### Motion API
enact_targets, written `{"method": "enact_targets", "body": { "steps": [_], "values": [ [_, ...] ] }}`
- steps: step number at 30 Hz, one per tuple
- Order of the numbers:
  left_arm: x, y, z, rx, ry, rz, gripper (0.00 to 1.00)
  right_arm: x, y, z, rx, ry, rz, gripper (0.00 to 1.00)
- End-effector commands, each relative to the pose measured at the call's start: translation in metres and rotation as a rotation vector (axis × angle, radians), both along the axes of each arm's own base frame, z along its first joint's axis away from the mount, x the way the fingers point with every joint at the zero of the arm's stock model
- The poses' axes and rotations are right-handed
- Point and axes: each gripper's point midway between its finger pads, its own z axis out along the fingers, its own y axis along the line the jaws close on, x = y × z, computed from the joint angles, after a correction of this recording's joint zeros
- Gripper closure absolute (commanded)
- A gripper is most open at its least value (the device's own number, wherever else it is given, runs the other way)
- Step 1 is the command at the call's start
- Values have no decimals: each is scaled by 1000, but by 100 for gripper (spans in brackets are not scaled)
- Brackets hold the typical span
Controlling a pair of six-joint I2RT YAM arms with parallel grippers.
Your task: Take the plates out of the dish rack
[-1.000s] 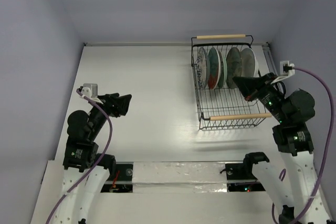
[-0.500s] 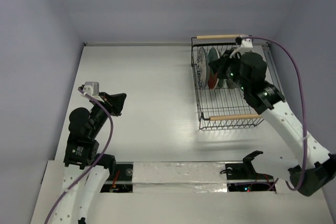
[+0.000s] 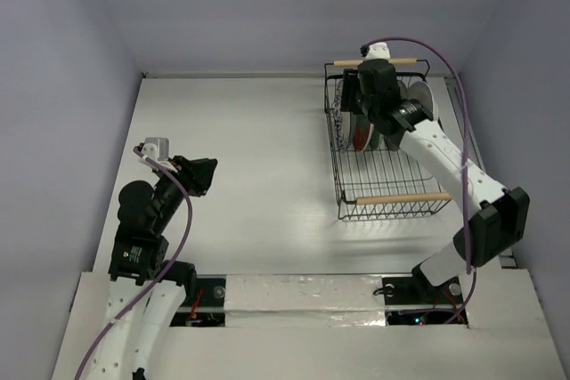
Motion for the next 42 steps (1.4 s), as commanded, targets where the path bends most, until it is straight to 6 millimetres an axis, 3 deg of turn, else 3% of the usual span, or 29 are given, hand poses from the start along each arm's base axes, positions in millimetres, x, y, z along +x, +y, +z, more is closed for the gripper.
{"method": "enact_targets", "body": {
  "steps": [1, 9, 16, 24, 28, 34, 42],
  "values": [
    [0, -3, 11, -9, -40, -14, 78, 8, -11, 2, -92, 10, -60, 41],
    [-2, -4, 13, -11, -49, -26, 67, 37, -17, -35, -244, 102, -140, 43],
    [-4, -5, 15, -11, -56, -34, 65, 48, -22, -50, -371, 127, -212, 58],
    [-5, -7, 16, -12, -62, -42, 64, 49, -13, -67, -524, 146, -273, 74],
    [-6, -9, 16, -13, -62, -54, 64, 48, -9, -54, -549, 110, -298, 86],
    [-7, -9, 17, -13, -66, -54, 63, 46, -9, -14, -564, 35, -338, 98],
    [-8, -10, 18, -14, -68, -60, 62, 37, -12, 47, -498, -89, -377, 100]
  ]
}}
